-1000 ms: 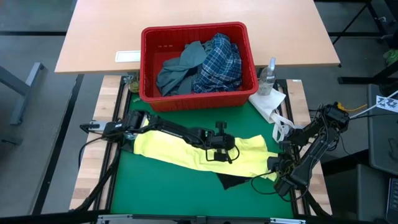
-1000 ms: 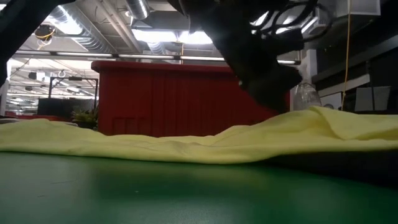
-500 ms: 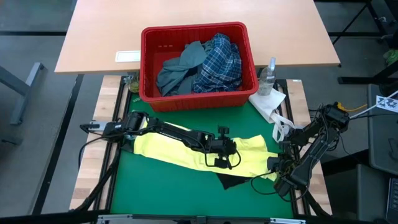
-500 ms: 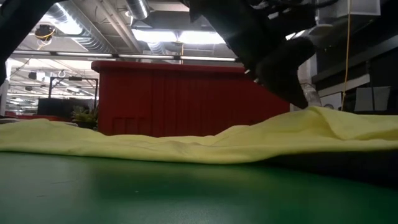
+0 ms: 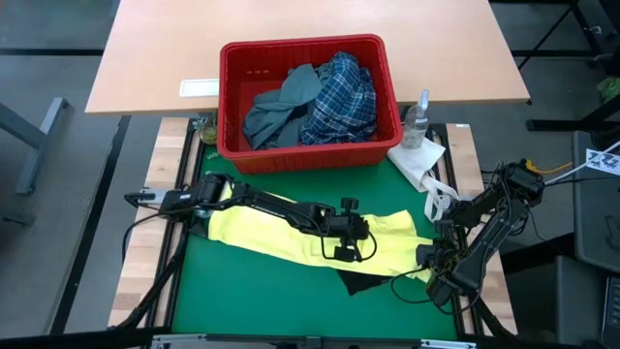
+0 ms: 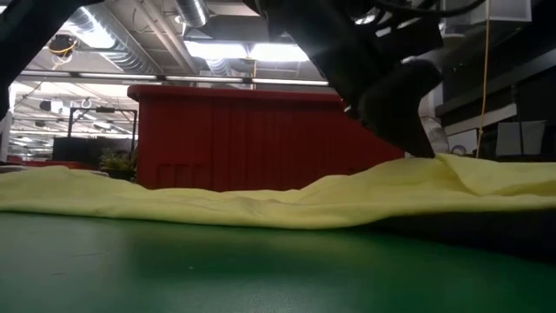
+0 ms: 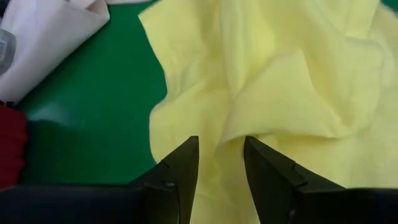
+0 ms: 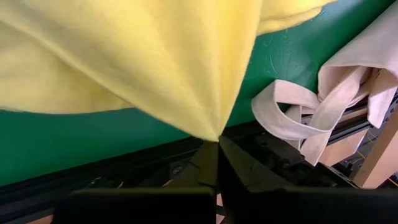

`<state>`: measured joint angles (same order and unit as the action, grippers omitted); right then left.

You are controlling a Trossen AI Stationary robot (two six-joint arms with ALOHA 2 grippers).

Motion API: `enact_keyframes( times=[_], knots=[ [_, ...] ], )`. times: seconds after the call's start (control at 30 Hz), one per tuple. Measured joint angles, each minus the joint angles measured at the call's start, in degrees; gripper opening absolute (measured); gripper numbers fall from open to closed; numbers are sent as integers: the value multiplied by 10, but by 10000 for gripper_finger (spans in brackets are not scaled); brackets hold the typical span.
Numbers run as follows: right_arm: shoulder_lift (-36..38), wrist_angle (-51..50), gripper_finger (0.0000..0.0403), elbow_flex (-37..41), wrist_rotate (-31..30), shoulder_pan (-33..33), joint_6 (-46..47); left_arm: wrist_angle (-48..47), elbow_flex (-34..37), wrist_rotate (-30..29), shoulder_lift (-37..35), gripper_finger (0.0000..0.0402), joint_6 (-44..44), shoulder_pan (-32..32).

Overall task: Fold Laundry from Bin
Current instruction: Fold the yellow shirt

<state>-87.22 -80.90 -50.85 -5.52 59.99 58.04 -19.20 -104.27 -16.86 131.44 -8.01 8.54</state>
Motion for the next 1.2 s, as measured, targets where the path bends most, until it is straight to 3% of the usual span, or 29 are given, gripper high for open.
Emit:
enact_keyframes(
  times=[0.37,0.63,0.83,1.2],
  knots=[
    [0,0,3,0,0,0,0,36,0,29,16,104,-1,-2],
    [0,1,3,0,0,0,2,35,0,-20,19,8,-20,-8],
    [0,1,3,0,1,0,2,22,0,-108,19,2,-78,-5],
    [0,-2,3,0,-39,0,2,-33,0,-112,19,17,-91,-3]
  ],
)
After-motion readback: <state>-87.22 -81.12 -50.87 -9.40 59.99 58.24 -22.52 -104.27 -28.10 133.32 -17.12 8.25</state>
